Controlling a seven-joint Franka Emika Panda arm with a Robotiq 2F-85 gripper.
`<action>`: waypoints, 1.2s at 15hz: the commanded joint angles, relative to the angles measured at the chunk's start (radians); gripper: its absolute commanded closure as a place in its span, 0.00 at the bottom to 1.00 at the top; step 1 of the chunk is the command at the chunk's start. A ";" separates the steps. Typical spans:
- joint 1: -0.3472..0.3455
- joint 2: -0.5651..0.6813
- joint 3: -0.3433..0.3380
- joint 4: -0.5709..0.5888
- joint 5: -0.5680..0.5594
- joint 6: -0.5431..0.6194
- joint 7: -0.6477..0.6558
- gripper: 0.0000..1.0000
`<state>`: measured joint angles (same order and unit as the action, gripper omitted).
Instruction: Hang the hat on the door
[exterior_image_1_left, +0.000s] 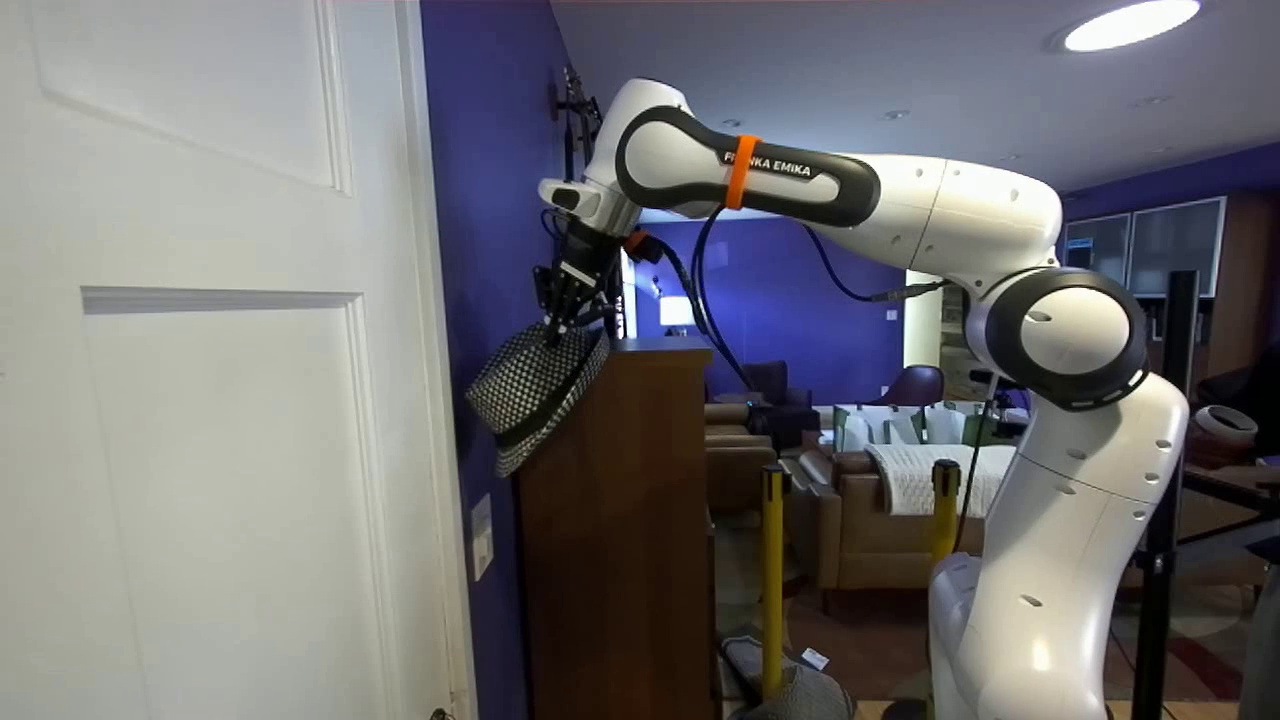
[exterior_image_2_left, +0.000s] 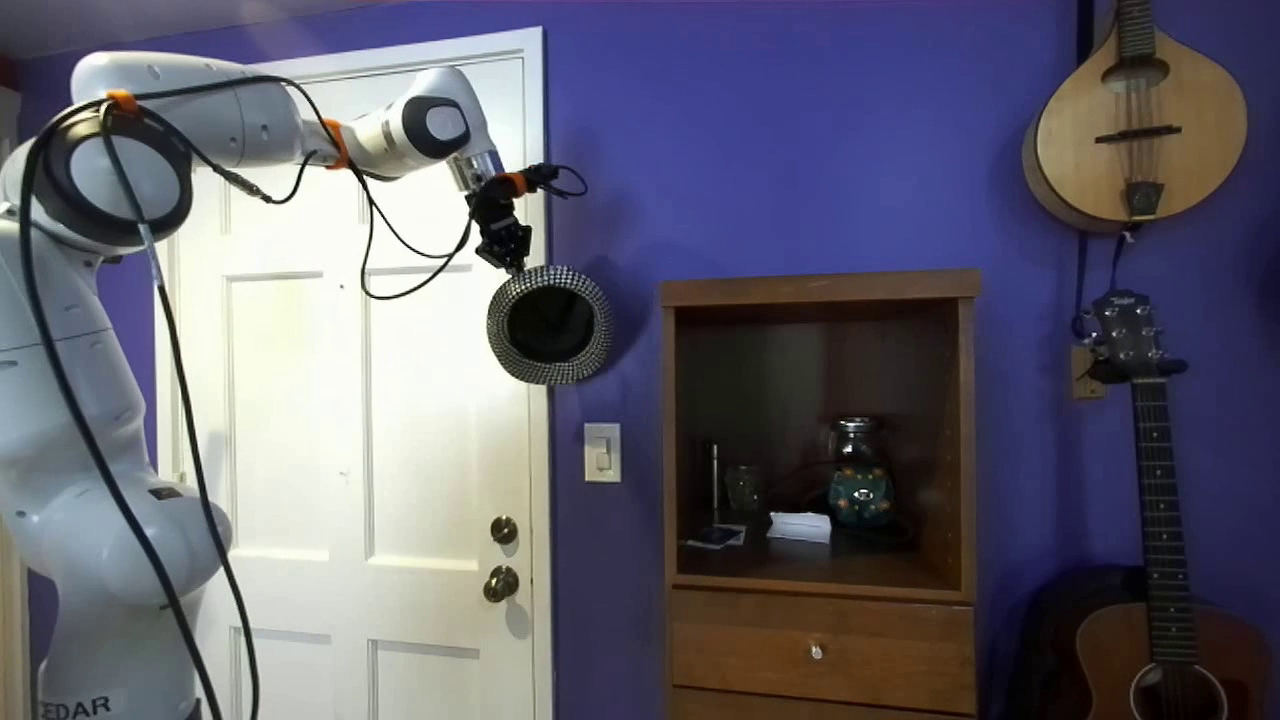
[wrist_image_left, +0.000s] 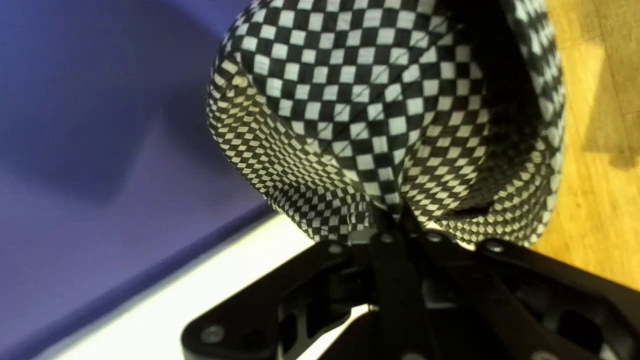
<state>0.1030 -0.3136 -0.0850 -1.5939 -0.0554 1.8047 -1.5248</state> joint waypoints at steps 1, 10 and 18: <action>0.042 -0.037 0.020 -0.004 0.077 -0.054 -0.131 0.99; 0.077 -0.048 0.047 0.006 0.185 -0.183 -0.297 0.96; 0.115 -0.021 0.037 0.007 0.252 -0.260 -0.432 0.99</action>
<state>0.2013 -0.3551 -0.0505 -1.5945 0.1341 1.5953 -1.8602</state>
